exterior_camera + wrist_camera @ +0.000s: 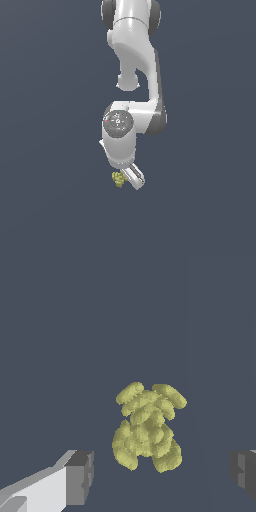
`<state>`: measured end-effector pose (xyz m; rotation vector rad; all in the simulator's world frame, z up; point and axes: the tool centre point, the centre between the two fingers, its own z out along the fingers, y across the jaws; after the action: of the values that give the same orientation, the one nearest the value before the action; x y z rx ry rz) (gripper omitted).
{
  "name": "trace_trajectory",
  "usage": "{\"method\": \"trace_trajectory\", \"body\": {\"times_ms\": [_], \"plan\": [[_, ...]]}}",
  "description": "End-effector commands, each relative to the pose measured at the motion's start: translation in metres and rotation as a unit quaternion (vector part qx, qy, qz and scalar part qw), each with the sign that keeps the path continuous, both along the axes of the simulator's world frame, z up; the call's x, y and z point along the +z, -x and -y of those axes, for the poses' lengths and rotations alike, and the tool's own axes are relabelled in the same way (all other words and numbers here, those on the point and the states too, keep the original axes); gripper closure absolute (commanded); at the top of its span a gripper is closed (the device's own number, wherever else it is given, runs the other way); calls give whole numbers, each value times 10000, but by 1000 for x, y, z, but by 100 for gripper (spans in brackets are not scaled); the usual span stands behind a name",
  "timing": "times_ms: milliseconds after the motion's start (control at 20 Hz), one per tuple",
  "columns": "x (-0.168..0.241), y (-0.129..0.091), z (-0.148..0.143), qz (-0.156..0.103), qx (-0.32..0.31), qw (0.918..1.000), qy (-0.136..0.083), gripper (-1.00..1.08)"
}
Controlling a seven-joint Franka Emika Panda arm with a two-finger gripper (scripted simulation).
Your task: Pick up the object and move it to a goal position.
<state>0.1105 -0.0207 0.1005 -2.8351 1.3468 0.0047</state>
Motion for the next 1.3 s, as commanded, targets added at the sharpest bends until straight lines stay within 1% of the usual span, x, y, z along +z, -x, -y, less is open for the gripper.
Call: {"method": "trace_trajectory", "body": {"times_ms": [0, 300, 600, 1000, 1250], "plan": [[-4, -4, 3, 4, -200, 9998, 8, -92], [-10, -8, 6, 6, -431, 9991, 19, -92], [-14, -7, 6, 3, -423, 9991, 19, -92], [-53, -6, 7, 6, -444, 9990, 19, -92], [-62, -7, 7, 7, -451, 9990, 19, -92]]}}
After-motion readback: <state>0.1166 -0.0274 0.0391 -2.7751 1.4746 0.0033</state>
